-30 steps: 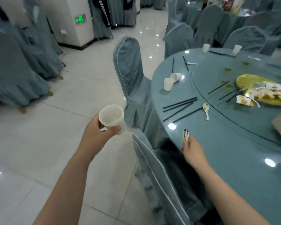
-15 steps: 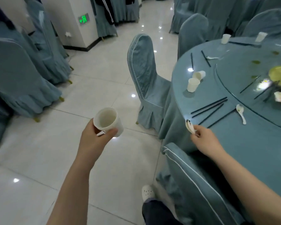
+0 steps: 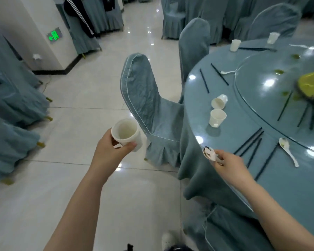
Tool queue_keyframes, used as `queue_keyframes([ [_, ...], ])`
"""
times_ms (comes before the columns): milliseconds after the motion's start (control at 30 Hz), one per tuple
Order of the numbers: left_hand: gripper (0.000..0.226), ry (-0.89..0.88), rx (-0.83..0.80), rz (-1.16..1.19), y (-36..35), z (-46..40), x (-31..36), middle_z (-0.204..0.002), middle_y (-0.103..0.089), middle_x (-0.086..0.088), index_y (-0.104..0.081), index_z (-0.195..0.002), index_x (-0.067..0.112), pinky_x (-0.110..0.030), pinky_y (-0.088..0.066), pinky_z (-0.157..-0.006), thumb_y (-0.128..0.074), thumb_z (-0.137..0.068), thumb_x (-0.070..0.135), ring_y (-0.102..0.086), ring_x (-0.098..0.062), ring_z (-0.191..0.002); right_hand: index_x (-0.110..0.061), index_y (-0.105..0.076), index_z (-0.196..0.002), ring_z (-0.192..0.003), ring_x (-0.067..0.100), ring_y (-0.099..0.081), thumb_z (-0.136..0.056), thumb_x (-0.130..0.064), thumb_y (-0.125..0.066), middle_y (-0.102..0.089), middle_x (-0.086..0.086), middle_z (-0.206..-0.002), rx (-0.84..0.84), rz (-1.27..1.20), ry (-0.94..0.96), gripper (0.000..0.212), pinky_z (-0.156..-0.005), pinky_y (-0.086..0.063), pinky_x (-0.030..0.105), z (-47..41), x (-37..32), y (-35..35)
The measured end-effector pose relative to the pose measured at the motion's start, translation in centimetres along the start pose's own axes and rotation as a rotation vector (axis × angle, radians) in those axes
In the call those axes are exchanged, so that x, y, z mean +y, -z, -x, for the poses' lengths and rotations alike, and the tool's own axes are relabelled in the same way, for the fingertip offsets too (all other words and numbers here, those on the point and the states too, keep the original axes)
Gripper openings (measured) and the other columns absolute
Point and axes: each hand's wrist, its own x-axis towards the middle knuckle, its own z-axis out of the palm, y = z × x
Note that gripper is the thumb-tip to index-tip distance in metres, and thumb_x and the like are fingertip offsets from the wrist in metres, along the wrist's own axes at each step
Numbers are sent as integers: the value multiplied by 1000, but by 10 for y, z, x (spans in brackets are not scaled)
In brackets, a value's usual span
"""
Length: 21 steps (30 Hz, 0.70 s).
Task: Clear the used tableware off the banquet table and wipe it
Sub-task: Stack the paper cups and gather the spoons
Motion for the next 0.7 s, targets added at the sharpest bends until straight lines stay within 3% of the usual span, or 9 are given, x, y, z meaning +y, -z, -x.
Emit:
queue_keyframes([
  [67,40,-2,-83,5,-12,-28,-3,-99,-68,16,-59,-103,36,-2,-44,-63,-78,-74,14,-61,11,-87,-27,-61,-113,-74,14,-56,-86,-12,-53,-62,-10,-81,16,-26,-75,33,-64,-43,28,-11,-4,2],
  [167,42,-17,-210,12,-36,-77,-5,-103,-68,14,-59,-108,31,-4,-45,-64,-78,-75,12,-61,11,-88,-28,-62,-111,-71,9,-58,-86,-12,-53,-62,-16,-78,75,-51,-136,31,-59,-43,25,-25,-5,6],
  [300,50,-63,-406,27,-71,-139,-1,-106,-63,21,-54,-113,39,-8,-45,-68,-79,-74,20,-58,12,-92,-29,-61,-119,-86,21,-64,-87,-14,-52,-69,-2,-99,131,-53,-305,36,-74,-51,34,-39,-9,14],
  [400,53,-94,-566,26,-94,-178,4,-108,-61,23,-51,-110,46,-13,-43,-74,-80,-73,22,-58,12,-95,-36,-59,-109,-73,16,-64,-86,-16,-48,-68,-8,-84,197,-108,-467,33,-66,-54,34,-35,-9,13],
  [500,55,-120,-695,78,-123,-211,12,-112,-62,22,-50,-112,48,-18,-47,-80,-79,-75,18,-60,7,-99,-35,-59,-111,-76,12,-63,-89,-17,-49,-68,-10,-86,321,-121,-595,30,-59,-49,27,-30,-4,12],
  [567,54,-140,-761,101,-146,-221,18,-110,-63,24,-51,-109,49,-19,-48,-82,-78,-75,17,-60,8,-97,-32,-59,-115,-66,5,-56,-91,-18,-49,-63,-15,-76,404,-123,-668,29,-50,-36,20,-24,3,14],
  [700,53,-182,-870,93,-195,-227,24,-102,-64,22,-52,-106,42,-6,-47,-68,-80,-71,13,-60,11,-89,-34,-59,-98,-58,3,-52,-91,-17,-50,-60,-15,-68,500,-124,-824,20,-44,-29,17,-6,21,17],
])
